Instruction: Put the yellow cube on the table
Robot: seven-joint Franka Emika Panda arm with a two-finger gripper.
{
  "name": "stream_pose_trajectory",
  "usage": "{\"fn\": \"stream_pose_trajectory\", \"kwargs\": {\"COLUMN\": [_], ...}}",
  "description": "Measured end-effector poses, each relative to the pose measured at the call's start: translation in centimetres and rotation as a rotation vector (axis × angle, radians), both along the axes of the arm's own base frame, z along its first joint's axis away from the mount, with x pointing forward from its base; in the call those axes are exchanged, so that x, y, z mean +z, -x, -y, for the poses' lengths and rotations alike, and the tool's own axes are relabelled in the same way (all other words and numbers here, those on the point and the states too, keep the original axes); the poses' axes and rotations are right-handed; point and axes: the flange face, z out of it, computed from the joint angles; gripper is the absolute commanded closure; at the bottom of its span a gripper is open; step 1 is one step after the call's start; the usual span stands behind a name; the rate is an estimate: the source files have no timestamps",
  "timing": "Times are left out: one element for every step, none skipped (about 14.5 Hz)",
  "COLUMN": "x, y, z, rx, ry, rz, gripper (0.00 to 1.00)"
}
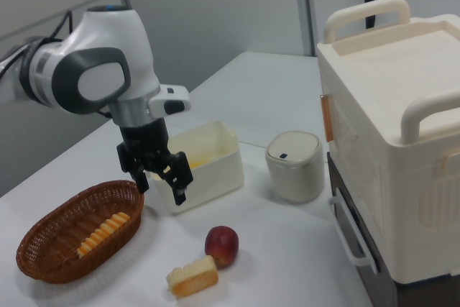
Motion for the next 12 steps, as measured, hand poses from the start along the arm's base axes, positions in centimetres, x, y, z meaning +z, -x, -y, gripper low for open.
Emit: {"fn": "stream_pose_trajectory", "kwargs": {"x": [-0.6,-1.4,-2.1,-2.9,-3.5,-4.1,-4.8,-5.5,-6.8,-7.9,-8.8,-9.8], "y": [0.1,0.3,0.4,0.6,0.7,0.7,0.7,0.6,0.4,0.3,0.3,0.3], "z": [0.1,0.2,0.4,0.5,0.6,0.7,0.8,0.8,0.8,0.8,0.8,0.8], "rx": [-0.004,-0.016,-0.042,-0.076,-0.118,-0.157,-0.201,-0.25,-0.326,-0.401,-0.449,-0.483], "ry": [-0.007,-0.016,-0.022,-0.023,-0.02,-0.016,-0.011,-0.006,0.001,0.007,0.011,0.015], "rz": [-0.013,-0.029,-0.046,-0.061,-0.073,-0.074,-0.067,-0.057,-0.038,-0.02,-0.012,-0.009], "gripper": [0.0,0.0,0.0,0.0,0.0,0.0,0.0,0.0,0.0,0.0,0.0,0.0]}}
